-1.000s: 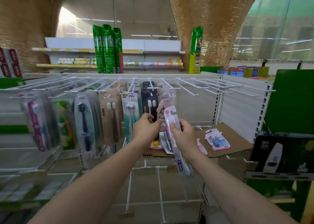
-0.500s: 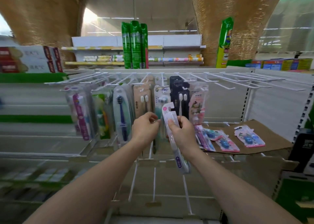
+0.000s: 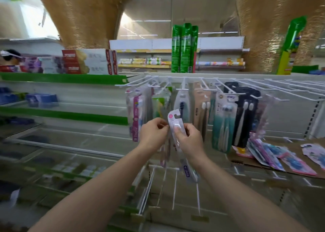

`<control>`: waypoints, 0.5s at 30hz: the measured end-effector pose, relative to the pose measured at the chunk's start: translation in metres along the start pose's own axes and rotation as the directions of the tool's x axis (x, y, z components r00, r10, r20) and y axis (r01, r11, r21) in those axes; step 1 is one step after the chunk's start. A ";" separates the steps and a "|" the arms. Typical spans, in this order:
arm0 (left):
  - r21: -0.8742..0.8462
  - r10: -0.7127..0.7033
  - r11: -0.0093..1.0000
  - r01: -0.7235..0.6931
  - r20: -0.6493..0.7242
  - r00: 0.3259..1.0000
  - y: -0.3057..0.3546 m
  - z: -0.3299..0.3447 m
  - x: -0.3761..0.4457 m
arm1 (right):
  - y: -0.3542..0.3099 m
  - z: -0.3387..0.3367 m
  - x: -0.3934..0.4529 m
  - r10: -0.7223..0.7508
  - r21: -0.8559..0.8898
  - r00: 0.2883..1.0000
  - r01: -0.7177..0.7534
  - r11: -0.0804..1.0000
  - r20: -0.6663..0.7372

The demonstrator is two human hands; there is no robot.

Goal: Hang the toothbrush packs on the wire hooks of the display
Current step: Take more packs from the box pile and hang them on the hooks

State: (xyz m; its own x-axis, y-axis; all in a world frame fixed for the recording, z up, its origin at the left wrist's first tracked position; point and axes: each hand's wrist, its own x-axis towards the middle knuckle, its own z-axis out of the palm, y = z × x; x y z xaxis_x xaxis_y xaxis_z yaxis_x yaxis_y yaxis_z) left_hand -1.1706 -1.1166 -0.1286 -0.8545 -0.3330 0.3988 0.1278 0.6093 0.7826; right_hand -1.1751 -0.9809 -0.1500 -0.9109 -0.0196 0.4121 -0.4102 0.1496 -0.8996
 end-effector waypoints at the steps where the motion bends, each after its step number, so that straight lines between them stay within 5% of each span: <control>1: -0.011 -0.012 1.000 0.012 -0.009 1.000 -0.008 -0.008 0.003 | -0.002 0.012 0.000 0.006 0.002 1.000 -0.006 1.000 0.010; 15: -0.025 -0.066 0.998 0.065 -0.046 0.997 -0.075 -0.091 0.049 | -0.033 0.133 0.022 -0.029 0.051 0.999 0.028 0.998 0.033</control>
State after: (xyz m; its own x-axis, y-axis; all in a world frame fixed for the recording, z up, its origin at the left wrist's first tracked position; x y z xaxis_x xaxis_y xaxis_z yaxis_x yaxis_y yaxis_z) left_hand -1.1760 -1.2443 -0.1247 -0.8370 -0.4052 0.3678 0.0848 0.5680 0.8186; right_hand -1.1879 -1.1174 -0.1306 -0.8994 -0.0562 0.4335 -0.4371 0.0987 -0.8940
